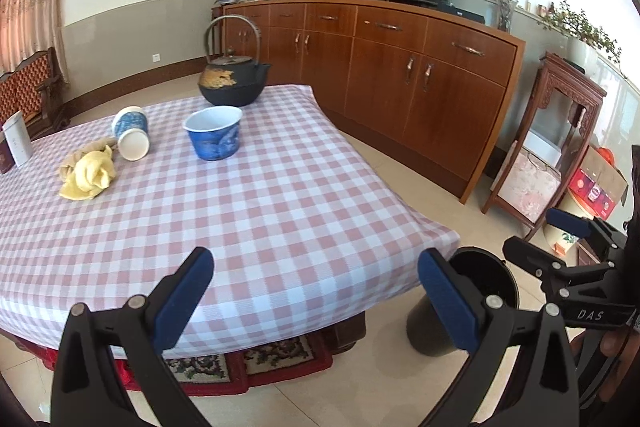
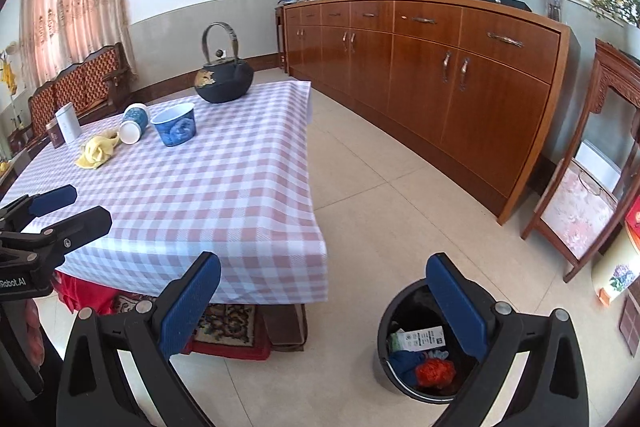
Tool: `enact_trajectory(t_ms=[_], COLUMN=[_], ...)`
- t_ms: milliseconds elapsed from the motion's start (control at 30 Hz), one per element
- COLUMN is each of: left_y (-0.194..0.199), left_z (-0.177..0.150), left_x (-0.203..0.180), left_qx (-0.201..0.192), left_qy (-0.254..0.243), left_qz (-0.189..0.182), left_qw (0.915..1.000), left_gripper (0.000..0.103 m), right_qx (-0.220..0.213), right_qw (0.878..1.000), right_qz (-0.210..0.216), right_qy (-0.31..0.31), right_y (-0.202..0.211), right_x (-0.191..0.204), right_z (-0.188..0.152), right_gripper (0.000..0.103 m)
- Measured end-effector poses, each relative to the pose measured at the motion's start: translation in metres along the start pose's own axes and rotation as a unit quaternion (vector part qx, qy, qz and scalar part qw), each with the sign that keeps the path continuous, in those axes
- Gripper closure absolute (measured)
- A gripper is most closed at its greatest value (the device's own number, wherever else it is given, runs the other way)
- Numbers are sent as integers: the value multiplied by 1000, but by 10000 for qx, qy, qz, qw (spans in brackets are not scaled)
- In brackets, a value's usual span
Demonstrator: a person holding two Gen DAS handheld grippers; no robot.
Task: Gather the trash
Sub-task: 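Move both tools back toward the table items, then grasp the blue paper bowl with the right tool while the left tool grasps the yellow cloth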
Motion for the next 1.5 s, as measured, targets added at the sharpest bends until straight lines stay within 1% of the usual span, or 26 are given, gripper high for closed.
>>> enact_trajectory(t_ms=[200, 267, 433, 533, 667, 800, 833, 867, 933, 967, 1100, 1267, 1500], left_y=[14, 18, 22, 23, 18, 8, 5, 2, -6, -10, -27, -50, -81], left_z=[-14, -18, -28, -34, -44, -48, -49, -48, -46, -44, -38, -32, -24], left_x=[46, 59, 87, 103, 130, 153, 159, 164, 175, 180, 200, 219, 249], left_qx=[10, 18, 96, 163, 259, 385, 406, 435, 474, 489, 523, 611, 734], left_qy=[370, 489, 671, 696, 851, 917, 923, 936, 971, 978, 1024, 1138, 1285], left_qz=[442, 549, 792, 1022, 1149, 1309, 1348, 1375, 1386, 1407, 1506, 1533, 1537], left_qw=[9983, 9973, 9946, 9922, 9894, 9864, 9857, 9851, 9844, 9840, 9819, 9797, 9770], left_gripper=[1, 1, 1, 1, 1, 1, 1, 1, 1, 1, 1, 1, 4], right_qx=[76, 182, 240, 295, 436, 567, 592, 572, 724, 788, 768, 871, 1011], right_qw=[9989, 9976, 9947, 9936, 9912, 9888, 9886, 9896, 9897, 9889, 9870, 9853, 9852], right_qz=[409, 611, 913, 989, 1111, 1191, 1148, 1015, 877, 896, 965, 983, 933], right_qy=[209, 288, 399, 456, 579, 703, 772, 842, 867, 882, 1031, 1092, 1023], right_y=[-14, -21, -36, -45, -63, -82, -86, -91, -103, -110, -130, -164, -214], right_x=[43, 59, 94, 112, 135, 156, 162, 168, 176, 182, 203, 226, 246], right_z=[7, 9, 14, 14, 14, 17, 18, 19, 23, 25, 34, 46, 66], right_gripper=[0, 0, 0, 0, 0, 0, 0, 0, 0, 0, 0, 0, 0])
Point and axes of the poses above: each gripper's, at about its wrist camera, not at the fingertips, and y roughly against the way its jaws point, x to its left, z to its top, the point moved 1 cm from there along -y, roughly the way its jaws point, and after that the axes turned 15 degrees about -y, right-handed, at the moved point
